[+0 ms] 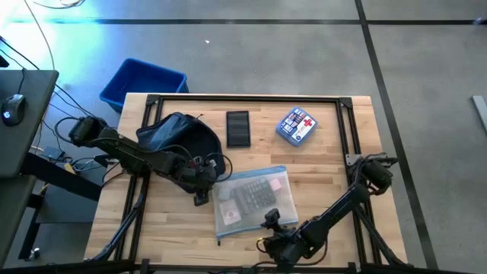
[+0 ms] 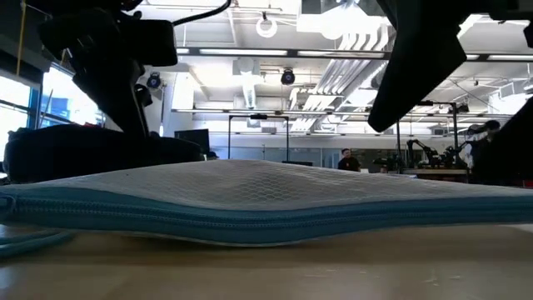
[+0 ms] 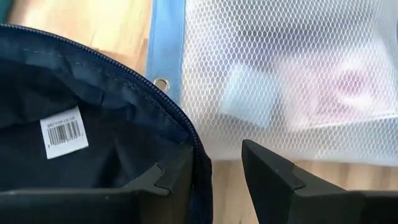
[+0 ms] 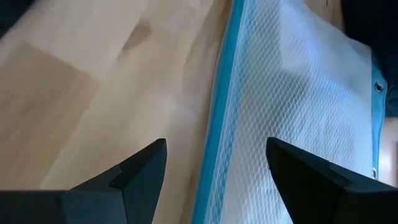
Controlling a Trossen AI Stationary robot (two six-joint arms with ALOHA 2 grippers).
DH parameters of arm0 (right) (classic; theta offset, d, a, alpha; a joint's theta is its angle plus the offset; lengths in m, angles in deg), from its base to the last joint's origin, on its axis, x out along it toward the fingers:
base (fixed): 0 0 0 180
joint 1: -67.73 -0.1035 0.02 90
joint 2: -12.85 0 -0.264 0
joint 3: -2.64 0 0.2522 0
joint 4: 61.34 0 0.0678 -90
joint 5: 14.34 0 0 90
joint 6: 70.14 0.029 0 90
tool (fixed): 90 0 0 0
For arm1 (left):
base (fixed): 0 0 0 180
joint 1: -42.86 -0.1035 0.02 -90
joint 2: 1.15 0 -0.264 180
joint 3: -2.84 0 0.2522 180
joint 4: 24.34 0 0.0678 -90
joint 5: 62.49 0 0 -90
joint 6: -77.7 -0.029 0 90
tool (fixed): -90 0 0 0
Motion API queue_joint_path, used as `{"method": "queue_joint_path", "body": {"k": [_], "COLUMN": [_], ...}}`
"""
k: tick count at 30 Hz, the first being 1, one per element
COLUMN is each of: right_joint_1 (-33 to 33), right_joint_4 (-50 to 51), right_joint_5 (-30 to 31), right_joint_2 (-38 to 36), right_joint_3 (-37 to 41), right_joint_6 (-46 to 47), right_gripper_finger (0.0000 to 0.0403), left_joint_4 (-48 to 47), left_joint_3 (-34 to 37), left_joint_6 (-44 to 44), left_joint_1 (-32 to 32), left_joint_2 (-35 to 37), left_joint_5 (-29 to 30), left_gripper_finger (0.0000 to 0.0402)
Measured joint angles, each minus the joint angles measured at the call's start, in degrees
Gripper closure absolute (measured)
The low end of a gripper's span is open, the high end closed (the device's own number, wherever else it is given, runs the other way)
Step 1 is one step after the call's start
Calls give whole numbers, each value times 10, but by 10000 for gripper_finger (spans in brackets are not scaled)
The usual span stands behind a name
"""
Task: Unpack backpack
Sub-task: Put the transparent zip bag into the black backpack
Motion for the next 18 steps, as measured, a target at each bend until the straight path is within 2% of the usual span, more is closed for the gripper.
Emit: {"method": "queue_joint_path", "body": {"k": [2,5,7,10,13,18], "right_joint_1": [0,0,0,-5,-8,4], "right_joint_4": [-7,-13,-13,-16,-27,-30], "right_joint_5": [6,28,53,130,181,149], "right_joint_2": [5,25,40,57,66,80], "right_joint_3": [0,0,0,0,0,0], "right_joint_6": [3,12,11,19,19,10], "right_gripper_finger": [144,144,144,144,144,143], "left_joint_4": [-14,-38,-45,-17,39,93], "left_joint_3": [-12,-53,-84,-113,-115,-114], "left_joint_6": [6,39,40,37,-8,-63], "left_joint_1": [10,46,64,80,76,11], "left_joint_2": [-1,-1,-1,-2,-19,-111], "left_joint_5": [32,132,159,166,161,143], "left_gripper_finger": [288,299,311,329,347,375]}}
